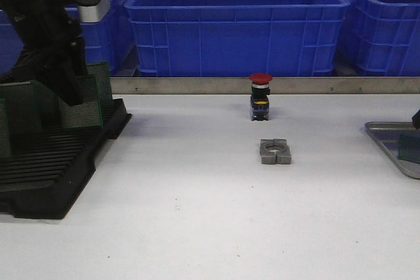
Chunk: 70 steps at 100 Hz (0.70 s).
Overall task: Place circuit board on tray
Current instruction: 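Reach the left gripper into the rack and grasp another green board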
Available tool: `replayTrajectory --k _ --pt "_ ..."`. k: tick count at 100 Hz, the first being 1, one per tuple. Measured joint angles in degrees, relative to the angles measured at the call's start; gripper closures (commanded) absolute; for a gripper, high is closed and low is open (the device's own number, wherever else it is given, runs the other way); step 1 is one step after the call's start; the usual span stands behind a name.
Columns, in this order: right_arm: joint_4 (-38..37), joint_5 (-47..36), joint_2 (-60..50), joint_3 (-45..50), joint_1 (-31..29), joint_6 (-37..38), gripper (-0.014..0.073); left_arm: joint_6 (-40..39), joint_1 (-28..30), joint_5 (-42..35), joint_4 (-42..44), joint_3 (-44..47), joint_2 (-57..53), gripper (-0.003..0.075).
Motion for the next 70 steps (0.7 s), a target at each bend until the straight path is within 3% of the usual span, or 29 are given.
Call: replayTrajectory --k 20,45,70 --pt "0.0 0.0 0.0 0.0 0.0 0.0 0.0032 0.0 0.0 -0.99 -0.14 0.0 0.0 0.0739" --pt "0.0 0.0 0.0 0.0 0.0 0.0 0.0032 -2.44 0.0 3.02 -0.03 -2.47 0.32 0.0739" --pt "0.0 0.0 0.0 0.0 0.0 0.0 0.0032 -3.86 0.0 9.48 -0.99 -11.35 0.35 0.0739"
